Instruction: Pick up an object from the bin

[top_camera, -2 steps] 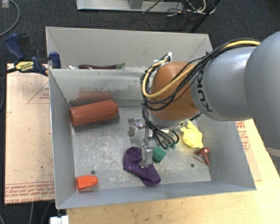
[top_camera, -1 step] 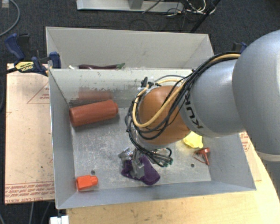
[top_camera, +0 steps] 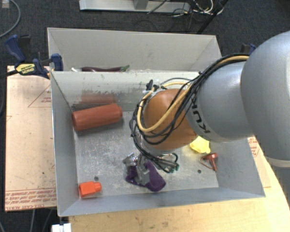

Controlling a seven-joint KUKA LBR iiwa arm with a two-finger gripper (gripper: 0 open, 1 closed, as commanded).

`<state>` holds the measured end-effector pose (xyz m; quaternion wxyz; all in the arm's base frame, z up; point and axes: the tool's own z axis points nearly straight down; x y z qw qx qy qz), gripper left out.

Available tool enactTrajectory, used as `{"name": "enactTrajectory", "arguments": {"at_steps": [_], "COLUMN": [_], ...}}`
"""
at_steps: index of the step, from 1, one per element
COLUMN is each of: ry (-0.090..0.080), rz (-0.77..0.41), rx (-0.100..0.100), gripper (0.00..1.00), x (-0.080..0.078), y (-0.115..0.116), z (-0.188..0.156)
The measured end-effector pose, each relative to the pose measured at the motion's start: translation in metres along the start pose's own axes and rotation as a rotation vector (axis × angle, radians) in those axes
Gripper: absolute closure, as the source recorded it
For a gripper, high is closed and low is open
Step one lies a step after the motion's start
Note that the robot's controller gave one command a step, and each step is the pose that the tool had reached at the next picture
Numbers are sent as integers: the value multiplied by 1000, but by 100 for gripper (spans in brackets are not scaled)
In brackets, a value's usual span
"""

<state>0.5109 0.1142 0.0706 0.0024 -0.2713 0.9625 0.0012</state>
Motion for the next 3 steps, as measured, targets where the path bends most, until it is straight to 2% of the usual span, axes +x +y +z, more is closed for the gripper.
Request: {"name": "enactTrajectory", "arguments": {"at_steps": [1, 2, 3], "ry": [-4, -3, -8], "rz": [9, 9, 83], "rx": [0, 0, 0], "gripper": [100, 100, 100], "x": [-5, -5, -5], "y": [-17, -17, -12], "z": [-117, -117, -245]}}
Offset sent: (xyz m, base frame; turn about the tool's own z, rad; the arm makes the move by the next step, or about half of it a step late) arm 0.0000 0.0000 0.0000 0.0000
